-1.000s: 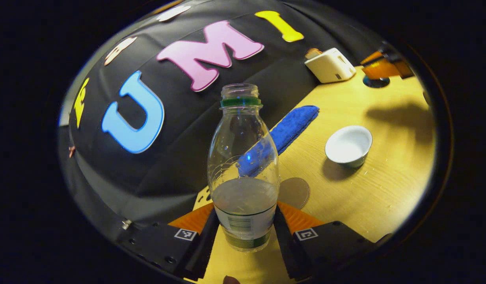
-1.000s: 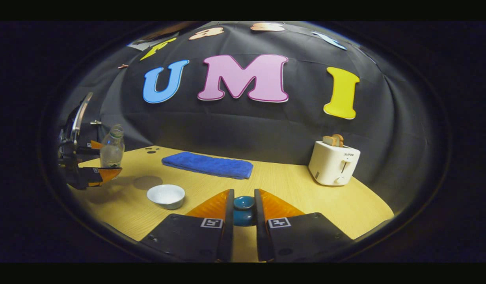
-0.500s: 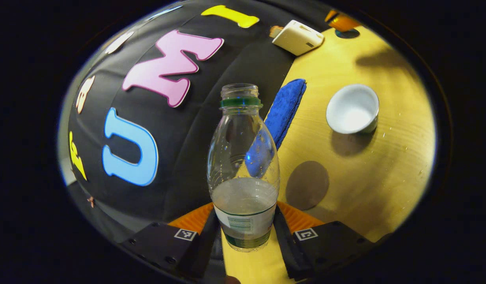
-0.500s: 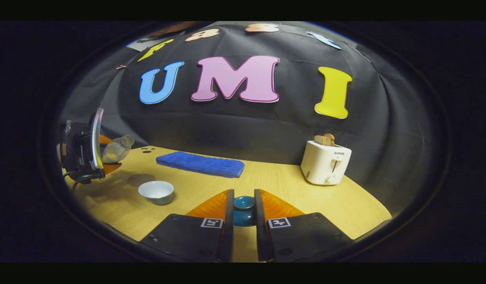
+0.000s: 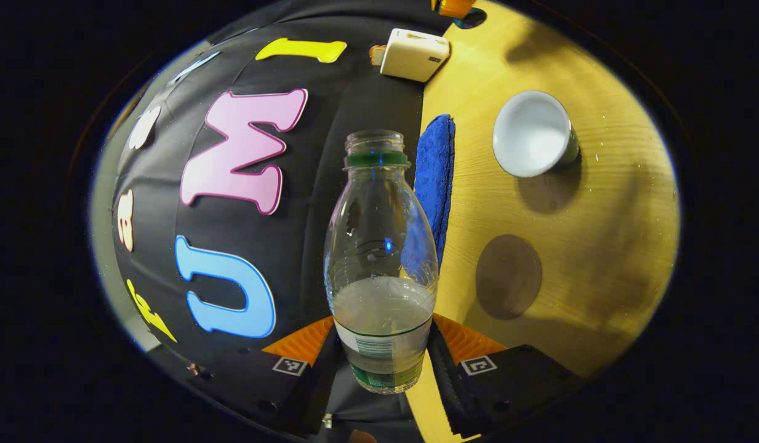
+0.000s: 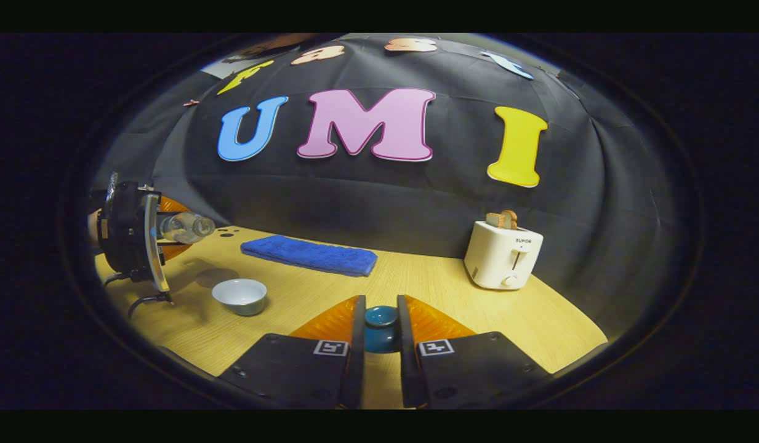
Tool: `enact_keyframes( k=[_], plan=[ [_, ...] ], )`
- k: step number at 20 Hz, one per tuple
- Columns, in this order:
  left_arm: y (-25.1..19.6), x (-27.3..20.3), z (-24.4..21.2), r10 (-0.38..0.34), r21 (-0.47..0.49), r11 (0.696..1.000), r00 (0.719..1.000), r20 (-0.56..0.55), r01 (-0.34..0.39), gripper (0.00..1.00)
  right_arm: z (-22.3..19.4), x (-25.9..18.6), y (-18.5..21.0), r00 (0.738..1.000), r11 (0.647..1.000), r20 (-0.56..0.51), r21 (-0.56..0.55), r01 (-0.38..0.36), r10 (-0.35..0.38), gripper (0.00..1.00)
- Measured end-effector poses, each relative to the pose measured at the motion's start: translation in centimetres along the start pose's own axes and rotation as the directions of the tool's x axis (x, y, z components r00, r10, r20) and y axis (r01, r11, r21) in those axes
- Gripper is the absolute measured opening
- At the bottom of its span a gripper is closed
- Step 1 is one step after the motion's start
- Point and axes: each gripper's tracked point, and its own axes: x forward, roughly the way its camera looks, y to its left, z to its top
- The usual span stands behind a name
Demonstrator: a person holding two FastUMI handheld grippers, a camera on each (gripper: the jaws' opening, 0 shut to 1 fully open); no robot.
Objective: Open the teacup lid with one hand, grasp the water bottle and pour water into the teacup with the other hand; after pouring, place the water bottle on the coaster and then close the teacup lid.
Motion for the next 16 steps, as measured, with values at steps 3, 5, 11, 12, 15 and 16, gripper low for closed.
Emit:
enact_keyframes(
  k=[3,5,11,12,15,16],
  plan=[
    [0.4,0.3,0.1,0.015,0.058,0.998,1.000,0.014,-0.016,0.75,0.1,-0.3,0.0,1.000,1.000,0.006,-0.007,0.000,0.000,0.27],
    [0.4,0.5,0.4,0.020,0.091,0.996,0.999,0.025,-0.022,0.75,0.2,-0.3,-0.2,1.000,1.000,0.009,-0.012,0.002,-0.002,0.27],
    [0.0,1.2,1.0,0.022,0.159,0.987,0.999,0.048,-0.029,0.75,0.4,-0.6,-0.3,1.000,1.000,0.014,-0.014,0.006,-0.006,0.27],
    [0.0,1.3,1.1,0.024,0.169,0.985,0.998,0.052,-0.033,0.75,0.4,-0.6,-0.3,1.000,1.000,0.015,-0.018,0.007,-0.007,0.27],
    [0.1,1.6,1.4,0.033,0.202,0.978,0.997,0.065,-0.046,0.75,0.3,-0.6,-0.4,1.000,1.000,0.015,-0.025,0.005,-0.005,0.27],
    [0.0,1.7,1.4,0.034,0.210,0.977,0.997,0.068,-0.047,0.75,0.3,-0.7,-0.4,1.000,1.000,0.014,-0.026,0.006,-0.006,0.27]
  ],
)
